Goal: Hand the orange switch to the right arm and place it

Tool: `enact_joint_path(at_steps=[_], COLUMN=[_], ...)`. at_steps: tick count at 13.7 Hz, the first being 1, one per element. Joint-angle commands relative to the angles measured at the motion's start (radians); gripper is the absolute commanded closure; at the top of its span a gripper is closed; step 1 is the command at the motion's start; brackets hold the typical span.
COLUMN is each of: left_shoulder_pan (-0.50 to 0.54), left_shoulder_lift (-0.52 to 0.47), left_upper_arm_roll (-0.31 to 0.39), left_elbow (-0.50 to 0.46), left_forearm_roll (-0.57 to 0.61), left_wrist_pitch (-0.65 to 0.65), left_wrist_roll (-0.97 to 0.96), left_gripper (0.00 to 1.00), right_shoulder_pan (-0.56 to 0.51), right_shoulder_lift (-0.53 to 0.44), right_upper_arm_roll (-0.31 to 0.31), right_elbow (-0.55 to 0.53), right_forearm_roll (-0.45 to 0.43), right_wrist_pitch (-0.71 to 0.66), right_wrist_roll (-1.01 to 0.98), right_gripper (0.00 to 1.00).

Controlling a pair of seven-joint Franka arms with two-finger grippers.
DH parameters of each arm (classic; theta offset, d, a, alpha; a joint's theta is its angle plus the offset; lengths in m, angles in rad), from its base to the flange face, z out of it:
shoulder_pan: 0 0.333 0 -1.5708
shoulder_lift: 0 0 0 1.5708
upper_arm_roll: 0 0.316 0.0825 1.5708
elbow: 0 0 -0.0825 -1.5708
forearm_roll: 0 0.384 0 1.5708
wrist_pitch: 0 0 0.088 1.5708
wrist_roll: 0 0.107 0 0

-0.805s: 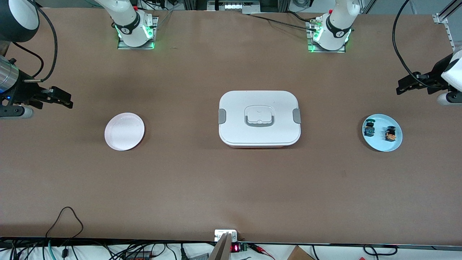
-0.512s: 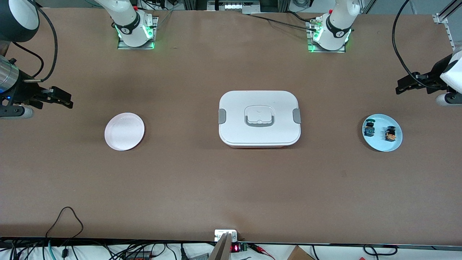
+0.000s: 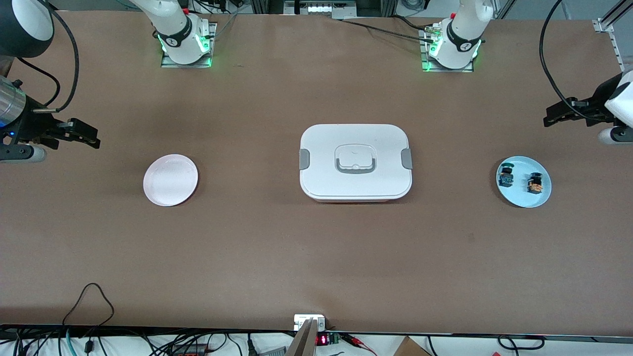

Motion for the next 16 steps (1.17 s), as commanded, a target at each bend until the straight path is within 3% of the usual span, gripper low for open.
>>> enact_joint_path(at_steps=[1,3,7,11,16], left_shoulder_pan=[0.010,0.020,0.045,0.112,0.159], left_shoulder_lift=[0.019,0.018,0.018,0.012,0.091], left_upper_arm_roll=[0.003,0.004,0.001,-0.002,0.000], left_elbow=[-0.034,-0.102,-0.259,-0.391,-0.484], left_forearm_roll=[0.019,0.036,0.138,0.137,0.140], left_wrist_pitch=[-0.051,-0.025,0.137,0.297,0.612], left_wrist_roll=[0.169,0.266,0.642,1.123,1.542], left_gripper=[0.00,0.00,0.01,0.01,0.01], right_shoulder_pan=[-0.010,-0.010,-0.010,-0.010,-0.010], right_shoulder_lift=[-0.009,-0.009,-0.009,-0.015,-0.020], right_upper_arm_roll=[0.014,0.014,0.014,0.014,0.011], right_elbow=[0.010,0.010,0.010,0.009,0.009], right_forearm_roll=[-0.006,-0.006,-0.006,-0.005,-0.006], right_wrist_pitch=[-0.018,-0.018,-0.018,-0.023,-0.034], right_wrist_roll=[0.019,0.021,0.021,0.019,0.019], right_gripper=[0.00,0.00,0.00,0.00,0.00])
